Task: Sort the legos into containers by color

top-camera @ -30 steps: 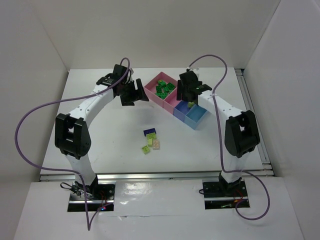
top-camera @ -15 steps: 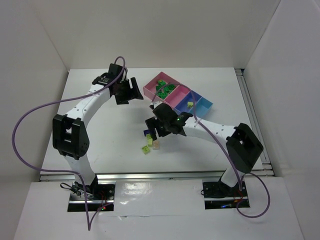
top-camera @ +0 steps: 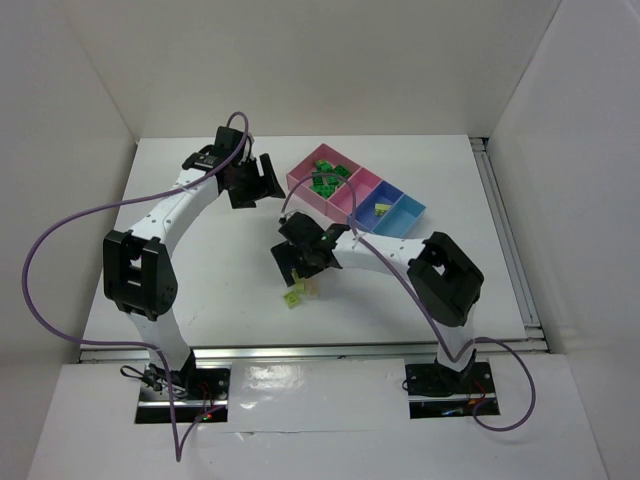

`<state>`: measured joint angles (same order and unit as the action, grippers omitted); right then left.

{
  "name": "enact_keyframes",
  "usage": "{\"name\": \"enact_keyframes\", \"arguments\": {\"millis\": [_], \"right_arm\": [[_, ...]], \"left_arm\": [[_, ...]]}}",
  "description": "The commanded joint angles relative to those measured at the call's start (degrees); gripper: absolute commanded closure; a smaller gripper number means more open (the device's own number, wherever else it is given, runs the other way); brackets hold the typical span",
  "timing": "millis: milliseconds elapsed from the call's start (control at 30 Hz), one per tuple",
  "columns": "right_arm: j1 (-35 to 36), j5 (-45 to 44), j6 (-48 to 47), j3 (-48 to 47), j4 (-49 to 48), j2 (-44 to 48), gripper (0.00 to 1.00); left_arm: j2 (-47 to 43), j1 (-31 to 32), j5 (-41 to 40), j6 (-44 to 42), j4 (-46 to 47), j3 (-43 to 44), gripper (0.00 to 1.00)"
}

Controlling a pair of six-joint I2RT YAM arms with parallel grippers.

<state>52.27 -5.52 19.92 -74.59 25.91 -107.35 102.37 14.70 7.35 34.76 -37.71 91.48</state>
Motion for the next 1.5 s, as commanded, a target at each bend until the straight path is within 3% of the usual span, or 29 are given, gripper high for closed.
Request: {"name": "enact_keyframes", "arguments": {"millis": [0,100,267,567,767,1133,1400,1467], "right_arm": [[0.3,-3.3,1.8,-4.3,2.6,-2.2,0.06],[0.3,-5.5,3.4,-5.7,3.6,-3.0,0.09],[0.3,-7.2,5.4,-8.4,4.8,-6.2,0.26],[0.3,-7.2,5.9,-8.4,6.0,-8.5,0.34],[-0.4,-12.8,5.9,-8.9,6.0,-3.8,0.50],[-16.4,-21.4,4.8,-9.3,6.8,7.9,0.50],[-26.5,-21.4,4.9,-13.3,4.7,4.3,0.50],[-27.2,-19.7,3.7,-16.4,4.7,1.6,0.28]], "left_arm": [[-2.8,-0.4,0.3,-0.3,0.0,-0.5,0.16],[-2.8,-0.4,0.3,-0.3,0.0,-0.5,0.16],[-2.8,-0.4,0.3,-0.3,0.0,-0.5,0.16],[-2.8,-0.9,0.3,-0.3,0.0,-1.6,0.17],[-2.8,-0.9,0.3,-0.3,0.0,-1.6,0.17],[-2.8,-1.4,0.3,-0.8,0.0,-1.6,0.17],[-2.8,-1.4,0.8,-0.8,0.0,-2.1,0.17],[-2.8,-1.4,0.8,-0.8,0.0,-2.1,0.17]]}}
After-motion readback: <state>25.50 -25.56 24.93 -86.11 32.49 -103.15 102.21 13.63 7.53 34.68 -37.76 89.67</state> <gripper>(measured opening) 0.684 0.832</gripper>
